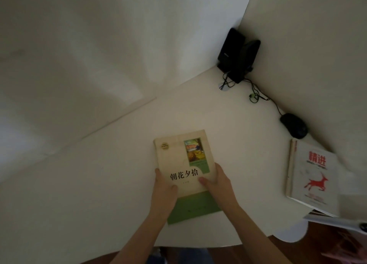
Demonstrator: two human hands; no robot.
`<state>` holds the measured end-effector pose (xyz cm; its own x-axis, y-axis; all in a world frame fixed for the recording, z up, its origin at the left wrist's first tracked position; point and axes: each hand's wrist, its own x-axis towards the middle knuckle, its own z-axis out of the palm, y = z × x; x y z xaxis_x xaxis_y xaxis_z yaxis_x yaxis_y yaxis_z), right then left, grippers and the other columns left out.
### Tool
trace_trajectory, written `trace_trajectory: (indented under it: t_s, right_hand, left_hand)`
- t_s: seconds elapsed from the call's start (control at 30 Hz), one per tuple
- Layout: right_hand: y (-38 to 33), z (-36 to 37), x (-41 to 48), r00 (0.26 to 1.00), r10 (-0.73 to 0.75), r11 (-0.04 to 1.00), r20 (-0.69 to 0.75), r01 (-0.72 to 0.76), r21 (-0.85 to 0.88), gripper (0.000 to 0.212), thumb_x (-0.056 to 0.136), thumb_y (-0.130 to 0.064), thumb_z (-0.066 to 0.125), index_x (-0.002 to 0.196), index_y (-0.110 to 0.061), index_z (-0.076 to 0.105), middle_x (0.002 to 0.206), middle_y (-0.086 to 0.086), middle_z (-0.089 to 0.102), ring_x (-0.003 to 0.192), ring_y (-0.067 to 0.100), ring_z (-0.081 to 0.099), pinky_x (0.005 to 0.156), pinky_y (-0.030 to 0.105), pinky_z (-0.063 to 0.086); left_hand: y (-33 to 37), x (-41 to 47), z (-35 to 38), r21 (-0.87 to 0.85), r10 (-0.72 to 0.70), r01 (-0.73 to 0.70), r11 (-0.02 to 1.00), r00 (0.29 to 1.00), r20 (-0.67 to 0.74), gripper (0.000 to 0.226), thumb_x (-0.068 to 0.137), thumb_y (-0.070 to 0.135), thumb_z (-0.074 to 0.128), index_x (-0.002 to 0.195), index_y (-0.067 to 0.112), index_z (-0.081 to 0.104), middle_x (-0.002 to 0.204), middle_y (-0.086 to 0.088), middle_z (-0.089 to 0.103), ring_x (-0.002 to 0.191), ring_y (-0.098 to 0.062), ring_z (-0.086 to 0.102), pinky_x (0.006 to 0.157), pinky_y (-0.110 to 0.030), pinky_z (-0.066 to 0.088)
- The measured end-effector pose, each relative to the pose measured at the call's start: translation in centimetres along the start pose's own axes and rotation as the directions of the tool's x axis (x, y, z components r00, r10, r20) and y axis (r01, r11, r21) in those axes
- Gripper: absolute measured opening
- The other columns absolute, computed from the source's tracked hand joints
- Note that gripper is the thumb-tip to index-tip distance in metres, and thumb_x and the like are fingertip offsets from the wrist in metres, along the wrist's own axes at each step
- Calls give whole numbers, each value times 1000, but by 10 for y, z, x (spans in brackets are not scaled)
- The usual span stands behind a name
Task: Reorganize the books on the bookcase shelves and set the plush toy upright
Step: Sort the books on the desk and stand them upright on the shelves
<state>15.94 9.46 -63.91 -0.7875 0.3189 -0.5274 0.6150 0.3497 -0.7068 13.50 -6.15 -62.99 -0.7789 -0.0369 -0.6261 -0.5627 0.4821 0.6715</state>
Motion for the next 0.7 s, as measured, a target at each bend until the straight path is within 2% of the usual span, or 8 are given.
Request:
trace_trajectory:
  t_s: [0.07, 0.2, 0.27, 0.33, 0.4, 0.5, 0.6, 0.7]
  right_hand:
    - [0, 0, -3, 1000, -11, 1000, -8, 11, 15, 41, 86, -17, 65, 119, -24, 41, 109, -4, 56, 98, 16, 56, 78, 28, 48]
    - [4, -1, -10, 999, -48, 998, -5, 49, 43, 44, 88, -10, 60, 121, -30, 38, 107, -8, 57, 95, 12, 57, 68, 18, 44]
    - [5, -2, -13, 998, -55, 998, -10, 55, 34, 46, 89, -7, 57, 126, -28, 39, 106, -10, 57, 91, 6, 56, 65, 13, 42]
    - [6, -3, -14, 998, -60, 998, -17, 61, 25, 45, 90, -4, 55, 124, -29, 38, 104, -11, 56, 87, 0, 54, 63, 11, 40]
    - [7, -4, -15, 998, -62, 998, -24, 63, 28, 43, 91, -3, 53, 121, -30, 38, 100, -13, 55, 84, -6, 51, 62, 11, 40]
    - [11, -5, -17, 998, -50, 997, -25, 52, 61, 40, 92, -5, 54, 122, -27, 40, 96, -18, 54, 84, -5, 53, 61, 12, 40]
    - [15, -5, -23, 998, -55, 992, -25, 57, 114, 42, 91, -7, 57, 126, -24, 42, 104, -11, 59, 97, 12, 60, 66, 17, 45]
    - [10, -10, -29, 995, -99, 978, -11, 99, 186, 43, 91, -8, 58, 125, -25, 37, 116, 1, 60, 99, 16, 62, 71, 24, 53]
  left_hand:
    - [0, -4, 1, 0, 29, -29, 1000, 999, -25, 47, 90, -3, 43, 133, 10, 30, 122, -8, 55, 87, -14, 54, 47, -13, 39]
    - [-7, -9, 1, -14, 72, -74, 997, 995, -69, 47, 92, -2, 42, 136, 13, 33, 112, -4, 59, 73, -4, 55, 46, -12, 42]
    - [-10, -12, 1, 5, 94, -94, 996, 992, -78, 55, 94, 2, 43, 145, 14, 25, 105, 3, 56, 71, -3, 54, 50, -11, 43]
    - [-10, -18, 0, -8, 117, -118, 993, 988, -97, 60, 94, 3, 46, 148, 16, 22, 104, 7, 55, 74, -4, 56, 56, -11, 45]
    - [-5, -24, 1, -90, 134, -146, 985, 982, -132, 64, 91, 4, 54, 146, 21, 27, 114, 7, 57, 89, -8, 59, 67, -12, 49]
    - [4, -27, 1, -207, 137, -177, 962, 971, -194, 73, 82, 8, 68, 142, 24, 30, 123, 1, 48, 109, -17, 54, 89, -38, 53]
    - [10, -30, -3, -202, 175, -219, 954, 961, -214, 71, 84, 0, 63, 143, 23, 29, 115, 0, 38, 108, -19, 51, 92, -39, 51]
    - [16, -40, -15, -253, 260, -313, 915, 940, -222, 69, 87, -2, 58, 140, 32, 30, 104, 2, 40, 97, -8, 52, 82, -29, 56]
